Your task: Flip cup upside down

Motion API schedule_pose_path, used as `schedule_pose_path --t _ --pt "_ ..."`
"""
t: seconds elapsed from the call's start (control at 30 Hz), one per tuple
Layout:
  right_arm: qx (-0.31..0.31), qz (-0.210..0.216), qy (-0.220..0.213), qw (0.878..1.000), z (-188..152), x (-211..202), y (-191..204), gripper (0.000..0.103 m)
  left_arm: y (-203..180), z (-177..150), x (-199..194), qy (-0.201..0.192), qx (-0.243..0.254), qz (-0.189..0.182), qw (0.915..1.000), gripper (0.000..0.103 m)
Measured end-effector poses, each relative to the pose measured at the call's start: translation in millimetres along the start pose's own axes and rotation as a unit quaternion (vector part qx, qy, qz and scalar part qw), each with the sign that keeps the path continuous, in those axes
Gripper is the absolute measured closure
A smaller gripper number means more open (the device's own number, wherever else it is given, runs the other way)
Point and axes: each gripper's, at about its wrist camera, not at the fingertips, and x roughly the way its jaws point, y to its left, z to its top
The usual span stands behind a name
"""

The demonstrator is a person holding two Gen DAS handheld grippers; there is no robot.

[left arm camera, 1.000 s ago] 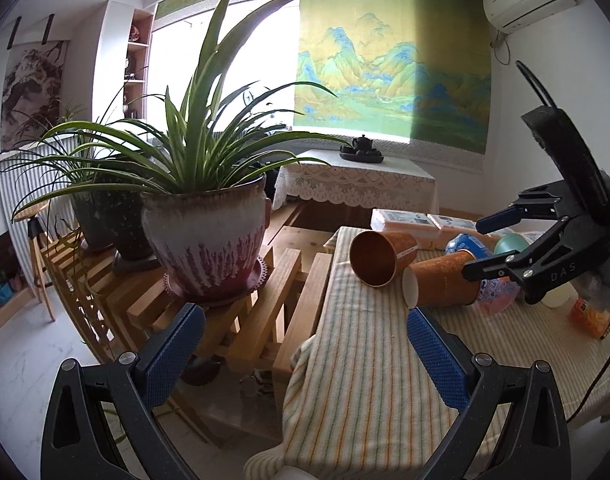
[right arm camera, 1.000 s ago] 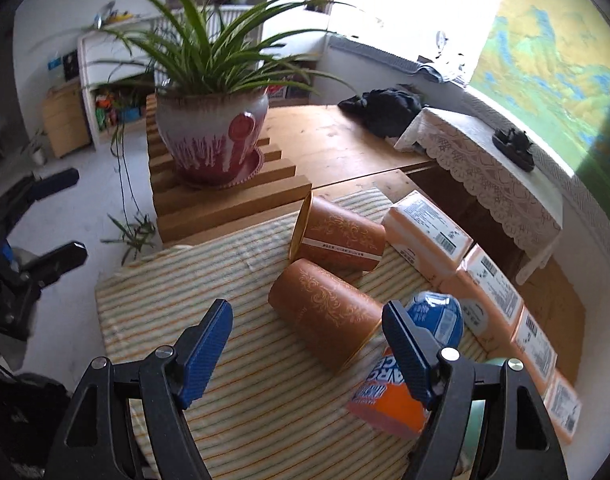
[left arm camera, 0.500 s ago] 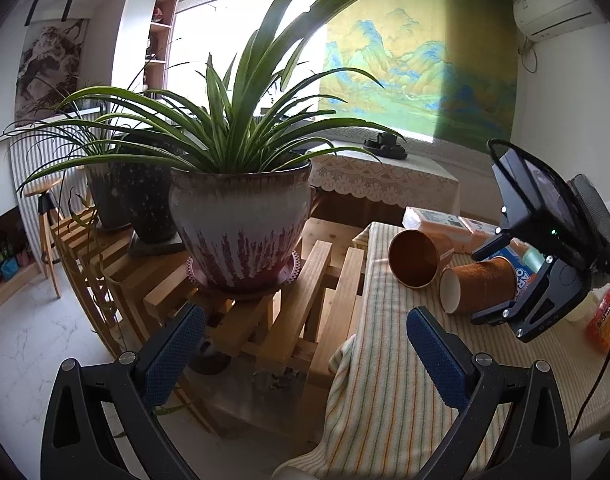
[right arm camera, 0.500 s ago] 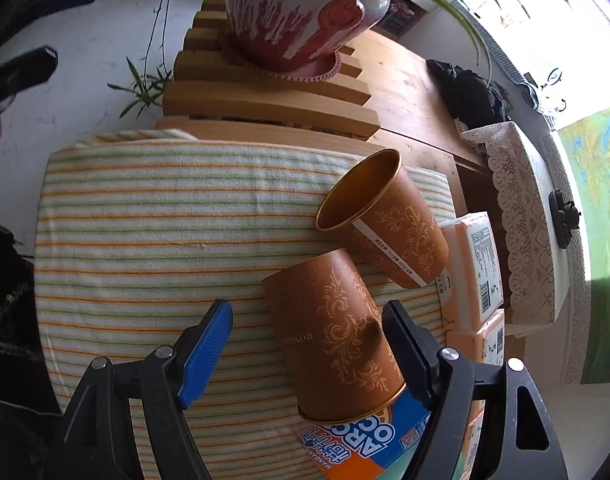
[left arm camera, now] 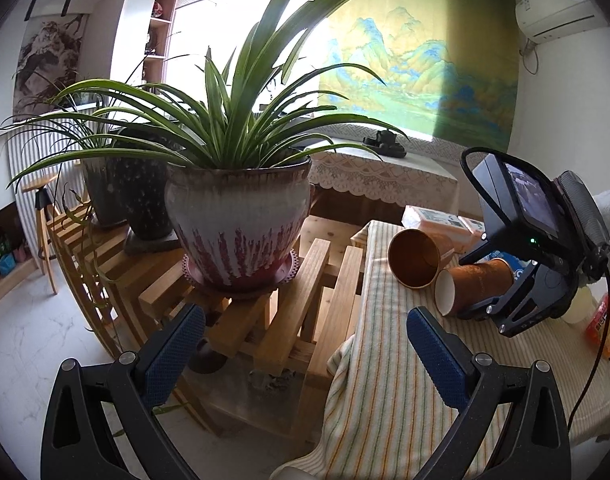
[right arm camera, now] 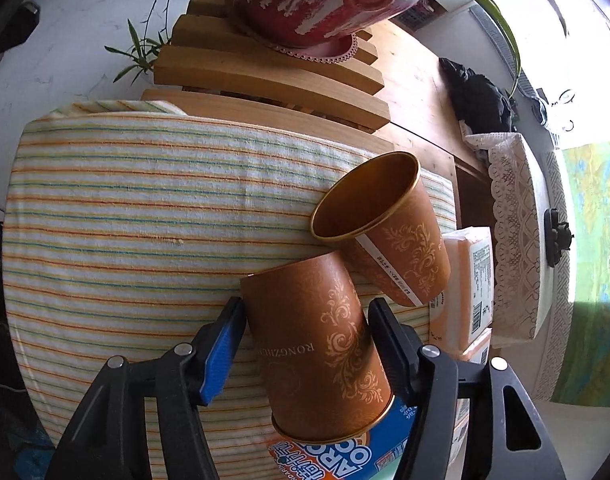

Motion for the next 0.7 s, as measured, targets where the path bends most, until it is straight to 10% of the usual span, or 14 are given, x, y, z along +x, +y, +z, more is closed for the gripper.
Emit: schedule_pose_path --t 0.47,0.7 --pt "0.203 0.114 0.065 0.97 -7.1 -9.3 -16.2 0.044 0.1 0.2 -20.1 -0.014 0.0 -0.011 0.9998 0.001" --pt "0.423 0.168 0.099 0.885 -50.5 -13.8 -30.9 0.044 -8.2 -1.9 -28.0 -0.016 0.015 -0.027 0.9994 0.001"
